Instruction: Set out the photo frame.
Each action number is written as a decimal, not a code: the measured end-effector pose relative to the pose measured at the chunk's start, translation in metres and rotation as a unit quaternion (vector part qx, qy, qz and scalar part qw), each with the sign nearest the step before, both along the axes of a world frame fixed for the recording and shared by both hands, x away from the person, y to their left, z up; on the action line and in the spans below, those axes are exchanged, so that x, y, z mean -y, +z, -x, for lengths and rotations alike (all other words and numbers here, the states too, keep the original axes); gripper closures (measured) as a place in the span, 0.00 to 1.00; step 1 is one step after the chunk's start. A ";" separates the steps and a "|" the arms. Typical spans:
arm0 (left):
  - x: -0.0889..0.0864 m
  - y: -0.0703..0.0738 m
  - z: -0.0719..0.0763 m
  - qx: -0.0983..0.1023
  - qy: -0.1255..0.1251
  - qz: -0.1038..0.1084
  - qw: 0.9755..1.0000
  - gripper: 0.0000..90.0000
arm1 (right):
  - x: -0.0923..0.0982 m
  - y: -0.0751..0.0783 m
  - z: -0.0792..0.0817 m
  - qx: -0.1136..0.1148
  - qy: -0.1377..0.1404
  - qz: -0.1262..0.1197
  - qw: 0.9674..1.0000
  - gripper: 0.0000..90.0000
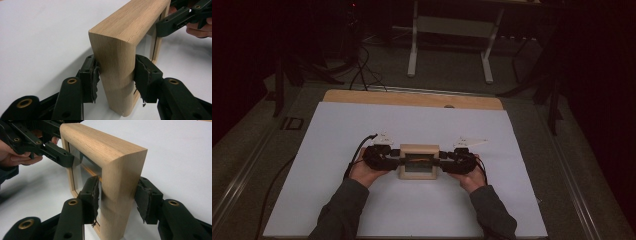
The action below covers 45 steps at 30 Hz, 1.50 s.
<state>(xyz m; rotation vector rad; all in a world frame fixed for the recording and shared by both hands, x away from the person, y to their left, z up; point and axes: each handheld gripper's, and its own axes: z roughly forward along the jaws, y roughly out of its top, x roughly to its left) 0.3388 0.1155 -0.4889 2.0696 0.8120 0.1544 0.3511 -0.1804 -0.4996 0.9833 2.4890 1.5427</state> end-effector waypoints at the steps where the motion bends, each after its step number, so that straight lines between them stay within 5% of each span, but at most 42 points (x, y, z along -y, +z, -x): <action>1: 0.000 0.000 0.000 0.000 0.000 0.000 1.000 0.62 | 0.000 0.000 0.000 0.000 0.000 0.000 1.000 0.61; 9: 0.003 -0.003 0.001 -0.009 0.007 -0.006 1.000 0.51 | 0.000 -0.001 0.000 -0.001 0.003 0.006 1.000 0.54; 22: -0.004 0.003 0.011 0.002 0.013 0.005 1.000 0.49 | 0.003 0.002 0.003 0.003 0.003 0.009 1.000 0.47; 45: -0.058 0.006 0.048 0.013 0.072 0.015 0.997 0.51 | 0.032 0.015 0.020 0.018 -0.007 0.023 1.000 0.63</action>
